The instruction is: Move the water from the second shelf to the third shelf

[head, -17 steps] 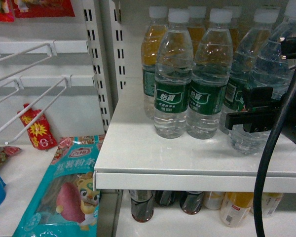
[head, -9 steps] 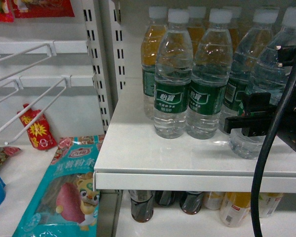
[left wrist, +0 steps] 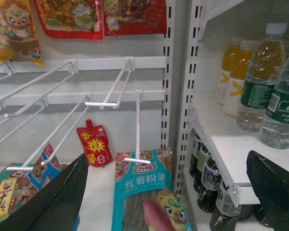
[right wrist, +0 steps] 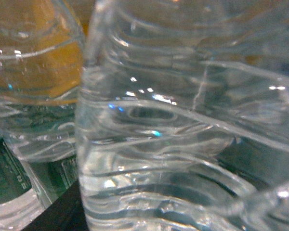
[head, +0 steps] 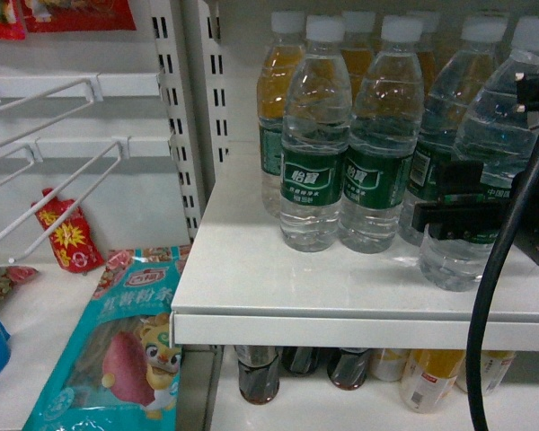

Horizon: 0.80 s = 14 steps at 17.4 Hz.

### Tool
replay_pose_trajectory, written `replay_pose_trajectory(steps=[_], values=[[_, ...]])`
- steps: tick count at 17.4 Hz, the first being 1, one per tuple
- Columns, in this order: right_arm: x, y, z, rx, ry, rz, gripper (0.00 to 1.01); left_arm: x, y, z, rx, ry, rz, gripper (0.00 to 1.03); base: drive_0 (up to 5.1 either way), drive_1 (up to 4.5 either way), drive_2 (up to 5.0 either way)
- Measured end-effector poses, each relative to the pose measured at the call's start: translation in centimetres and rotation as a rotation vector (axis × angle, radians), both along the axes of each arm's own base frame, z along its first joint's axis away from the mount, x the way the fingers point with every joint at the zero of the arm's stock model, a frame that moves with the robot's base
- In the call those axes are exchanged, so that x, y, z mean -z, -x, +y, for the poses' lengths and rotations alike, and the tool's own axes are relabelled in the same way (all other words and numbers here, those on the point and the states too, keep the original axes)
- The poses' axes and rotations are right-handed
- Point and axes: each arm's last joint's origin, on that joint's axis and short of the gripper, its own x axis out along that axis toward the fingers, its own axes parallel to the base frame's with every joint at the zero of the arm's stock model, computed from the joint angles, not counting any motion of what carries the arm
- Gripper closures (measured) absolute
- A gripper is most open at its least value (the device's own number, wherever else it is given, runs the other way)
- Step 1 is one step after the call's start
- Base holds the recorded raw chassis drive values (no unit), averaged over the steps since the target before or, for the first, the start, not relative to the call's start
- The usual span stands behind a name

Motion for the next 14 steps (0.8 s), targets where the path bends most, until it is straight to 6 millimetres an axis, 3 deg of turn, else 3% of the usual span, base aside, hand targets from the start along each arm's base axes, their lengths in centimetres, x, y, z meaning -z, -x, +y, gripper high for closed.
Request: replay_pose_trajectory(steps=[3, 9, 14], values=[[-0.5, -0.3, 0.1, 0.0, -0.008, -0.017, 0.01, 0.0, 0.0, 0.0, 0.0, 0.0, 0.0, 0.05, 0.0, 0.0, 0.0], [-0.5, -0.2, 0.1, -0.019, -0.007, 0.008, 0.03, 0.0, 0.0, 0.0, 0.0, 0.0, 0.0, 0.05, 0.0, 0.0, 0.0], [-2.0, 0.8, -0.1, -0.056, -0.006, 0.021, 0.03, 0.0, 0.0, 0.0, 0.0, 0.0, 0.0, 0.05, 0.0, 0.0, 0.0]])
